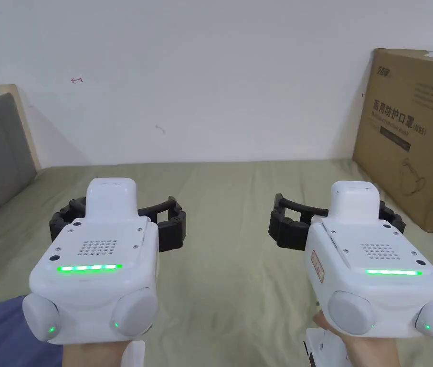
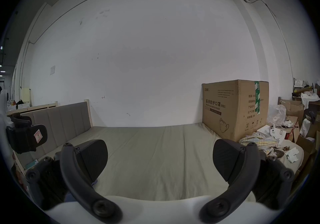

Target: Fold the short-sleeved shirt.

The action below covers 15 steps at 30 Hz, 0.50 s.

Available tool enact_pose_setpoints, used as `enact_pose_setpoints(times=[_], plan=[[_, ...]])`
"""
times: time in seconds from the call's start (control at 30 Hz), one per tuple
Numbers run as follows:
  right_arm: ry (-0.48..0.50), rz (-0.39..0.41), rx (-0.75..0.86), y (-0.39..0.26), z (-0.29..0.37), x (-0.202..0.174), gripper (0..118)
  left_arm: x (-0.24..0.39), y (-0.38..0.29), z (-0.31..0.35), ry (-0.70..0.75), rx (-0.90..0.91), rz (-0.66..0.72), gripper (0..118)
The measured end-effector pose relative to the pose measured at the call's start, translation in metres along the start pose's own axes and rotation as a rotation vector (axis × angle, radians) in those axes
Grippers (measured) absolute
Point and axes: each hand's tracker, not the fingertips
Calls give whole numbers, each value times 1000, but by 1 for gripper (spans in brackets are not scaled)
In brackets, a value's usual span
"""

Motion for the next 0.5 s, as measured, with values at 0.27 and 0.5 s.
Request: enact_pose_setpoints(times=[0.27, 0.5], plan=[[18, -7, -4, -1, 2, 3, 118, 1, 0, 0, 2, -7, -11, 112], [16, 51, -8, -1, 3, -4, 118, 0, 0, 0, 9, -7, -3, 112]])
